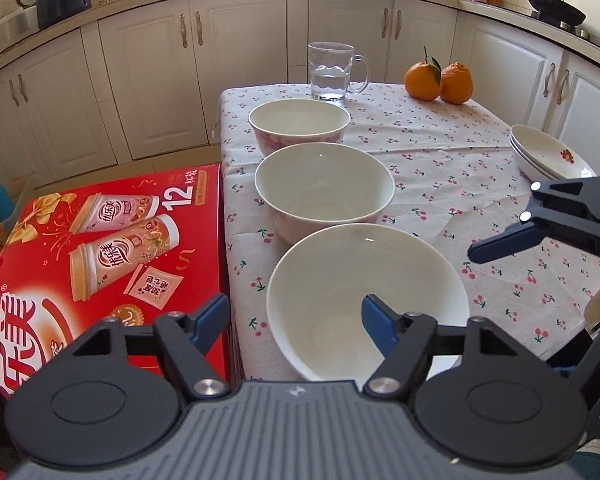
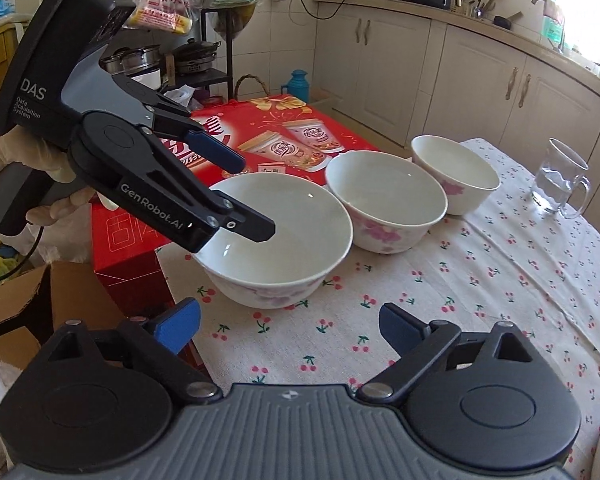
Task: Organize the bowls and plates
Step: 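Grasp the rim of a white bowl with the left gripper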
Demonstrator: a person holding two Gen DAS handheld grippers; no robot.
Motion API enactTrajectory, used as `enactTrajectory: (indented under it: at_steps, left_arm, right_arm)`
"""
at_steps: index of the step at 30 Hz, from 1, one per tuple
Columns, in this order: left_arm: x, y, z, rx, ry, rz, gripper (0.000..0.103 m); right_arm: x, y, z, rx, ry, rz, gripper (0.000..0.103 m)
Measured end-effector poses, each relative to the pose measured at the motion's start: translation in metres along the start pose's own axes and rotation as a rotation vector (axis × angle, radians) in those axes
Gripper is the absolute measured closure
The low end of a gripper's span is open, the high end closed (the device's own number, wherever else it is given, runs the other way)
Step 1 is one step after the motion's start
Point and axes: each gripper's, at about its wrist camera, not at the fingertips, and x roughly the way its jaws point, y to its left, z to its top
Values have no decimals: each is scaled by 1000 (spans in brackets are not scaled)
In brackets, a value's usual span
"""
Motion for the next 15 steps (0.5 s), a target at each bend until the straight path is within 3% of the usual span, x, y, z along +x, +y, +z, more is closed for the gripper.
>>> enactTrajectory:
  at_steps: [6,15]
  left_arm:
    - [4,-1,1,2,10,-29,38]
    - [7,2,6,-1,21,-67,47]
  right_arm:
    - [11,-1,5,16,2,36,22]
    - [15,-1,9,-13,-3,42,27]
